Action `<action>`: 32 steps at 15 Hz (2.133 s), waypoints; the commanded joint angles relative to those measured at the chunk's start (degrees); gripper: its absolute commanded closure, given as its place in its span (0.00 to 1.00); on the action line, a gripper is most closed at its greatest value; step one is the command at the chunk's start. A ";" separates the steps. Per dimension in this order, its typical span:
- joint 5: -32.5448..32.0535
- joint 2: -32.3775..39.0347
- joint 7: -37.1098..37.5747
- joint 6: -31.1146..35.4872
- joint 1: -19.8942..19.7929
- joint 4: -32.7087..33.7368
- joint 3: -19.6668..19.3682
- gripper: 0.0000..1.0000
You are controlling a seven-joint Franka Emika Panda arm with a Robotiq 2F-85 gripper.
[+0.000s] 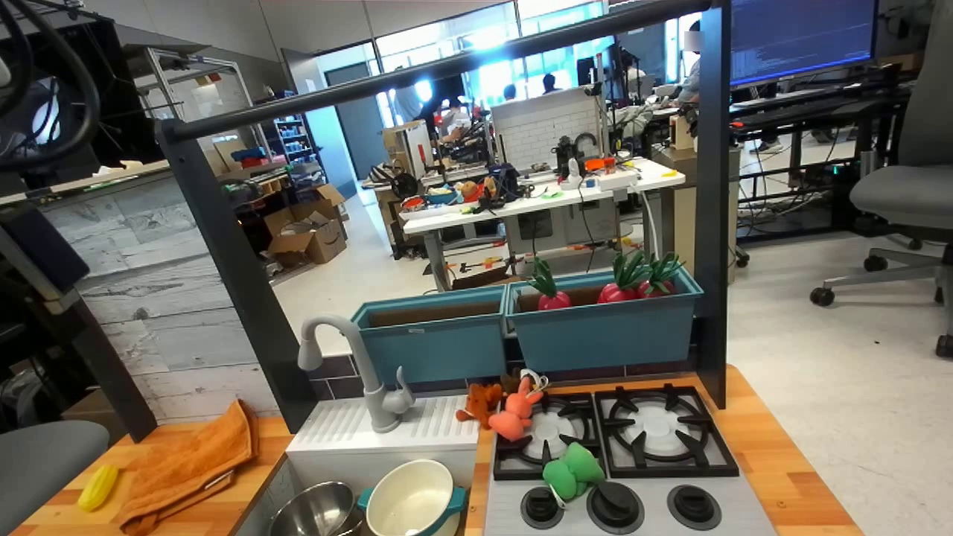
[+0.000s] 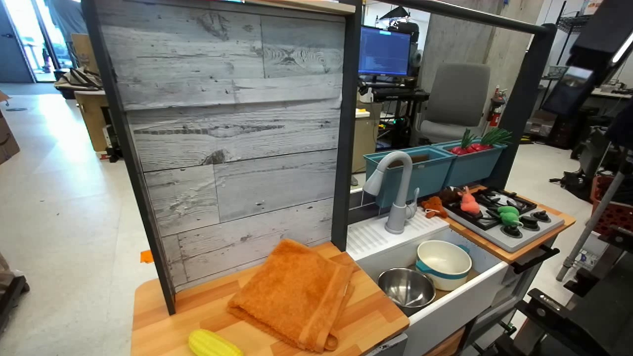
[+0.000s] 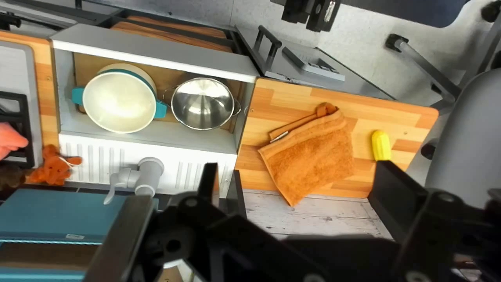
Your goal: Put the plush toy from the counter into the sink, wipe the counter with the orange towel, and put the toys from the stove in the sink
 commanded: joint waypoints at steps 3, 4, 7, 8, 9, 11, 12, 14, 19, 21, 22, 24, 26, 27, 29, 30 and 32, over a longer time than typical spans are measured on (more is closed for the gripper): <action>3.27 12.76 8.41 22.21 4.86 3.83 7.66 0.00; 1.10 16.32 11.83 26.98 4.46 4.95 9.64 0.00; -6.31 27.44 19.48 36.49 5.10 7.66 9.66 0.00; -3.65 31.08 20.02 32.01 8.38 10.96 7.92 0.00; -2.75 34.48 21.62 28.72 9.98 13.70 7.61 0.00; -3.17 41.29 22.92 21.44 10.19 20.02 9.30 0.00; -6.31 34.71 23.35 26.39 7.27 12.70 10.16 0.00; -6.78 38.20 23.89 26.36 7.83 15.05 10.28 0.00; -7.22 36.32 23.85 26.42 6.78 13.80 10.28 0.00; -7.22 36.14 23.85 26.42 6.76 13.60 10.32 0.00; -7.22 36.14 23.85 26.42 6.77 13.59 10.34 0.00; -7.22 36.14 23.85 26.42 6.76 13.58 10.34 0.00; -6.58 38.00 21.93 20.94 2.31 17.86 15.93 0.00; -6.07 39.87 23.84 21.19 3.36 19.90 15.34 0.00; -6.53 45.96 30.73 25.17 9.68 26.02 10.53 0.00; -6.35 49.53 33.31 25.99 12.10 29.76 9.15 0.00; -6.92 54.64 36.81 25.38 18.07 35.67 4.73 0.00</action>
